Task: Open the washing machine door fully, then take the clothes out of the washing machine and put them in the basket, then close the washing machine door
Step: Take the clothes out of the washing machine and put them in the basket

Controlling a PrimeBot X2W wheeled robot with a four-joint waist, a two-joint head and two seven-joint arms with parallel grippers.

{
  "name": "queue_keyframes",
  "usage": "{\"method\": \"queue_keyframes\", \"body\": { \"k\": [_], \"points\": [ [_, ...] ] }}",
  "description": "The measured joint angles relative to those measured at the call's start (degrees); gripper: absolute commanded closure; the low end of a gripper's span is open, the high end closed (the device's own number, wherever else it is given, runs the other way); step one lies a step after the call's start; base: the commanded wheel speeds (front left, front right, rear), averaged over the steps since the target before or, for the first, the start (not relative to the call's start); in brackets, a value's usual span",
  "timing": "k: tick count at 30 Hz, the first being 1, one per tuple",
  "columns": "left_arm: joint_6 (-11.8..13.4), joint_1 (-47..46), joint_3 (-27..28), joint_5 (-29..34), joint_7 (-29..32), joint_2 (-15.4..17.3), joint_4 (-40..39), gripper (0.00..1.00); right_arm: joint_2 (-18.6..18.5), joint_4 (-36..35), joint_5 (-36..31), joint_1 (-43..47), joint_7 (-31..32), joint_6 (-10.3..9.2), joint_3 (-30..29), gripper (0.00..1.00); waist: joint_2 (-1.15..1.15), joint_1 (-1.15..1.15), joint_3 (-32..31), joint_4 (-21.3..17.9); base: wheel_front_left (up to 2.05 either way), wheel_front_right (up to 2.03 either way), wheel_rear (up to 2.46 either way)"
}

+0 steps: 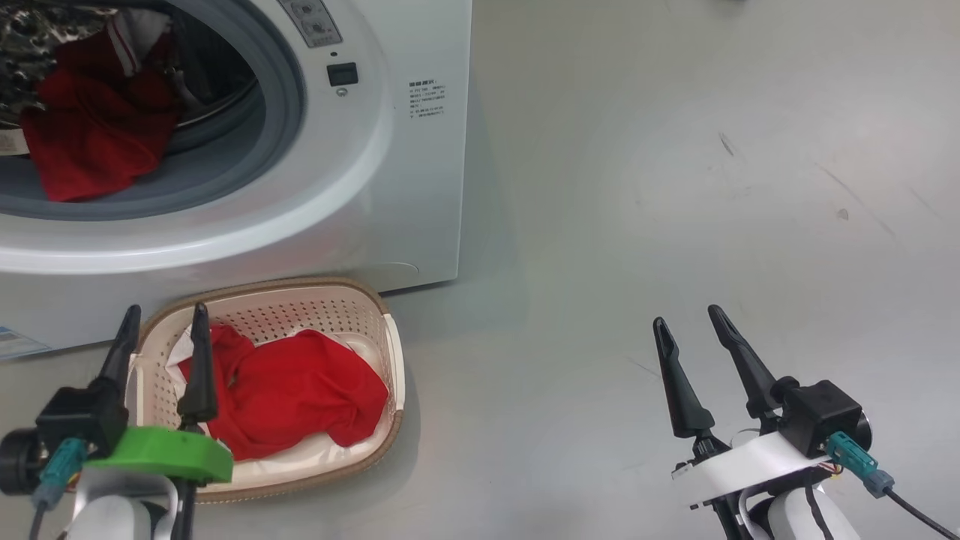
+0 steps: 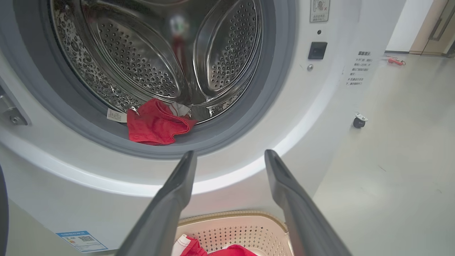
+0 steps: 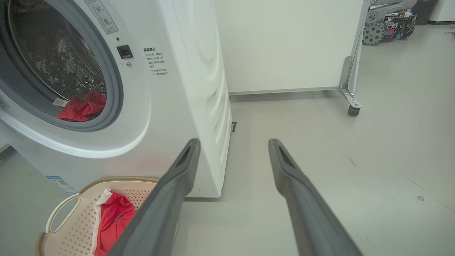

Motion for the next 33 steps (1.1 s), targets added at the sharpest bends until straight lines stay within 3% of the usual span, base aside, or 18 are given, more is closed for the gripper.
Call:
{"method": "queue_keyframes", "body": {
  "k": [14,28,33],
  "points": [
    [3.26,-14.79,4.39,0.59,8.71,5.7,4.15,0.0,0.01,-1.59,1.59,-4.62,0.0,0.01,2.82,0.0,0.0,0.0,9.16,-3.71,0.0,0.0,0.0],
    [4.41,-26.64,8.48,-0.19,17.59,12.61,11.59,0.0,0.02,-2.03,4.08,-7.64,0.0,-0.14,5.47,0.0,0.0,0.0,15.68,-9.14,0.0,0.0,0.0],
    [4.83,-30.67,10.06,-1.76,20.18,13.5,14.1,0.0,0.03,-2.18,4.83,-8.62,0.0,-0.64,5.83,0.0,0.0,0.0,17.3,-10.71,0.0,0.0,0.0]
  ]
}}
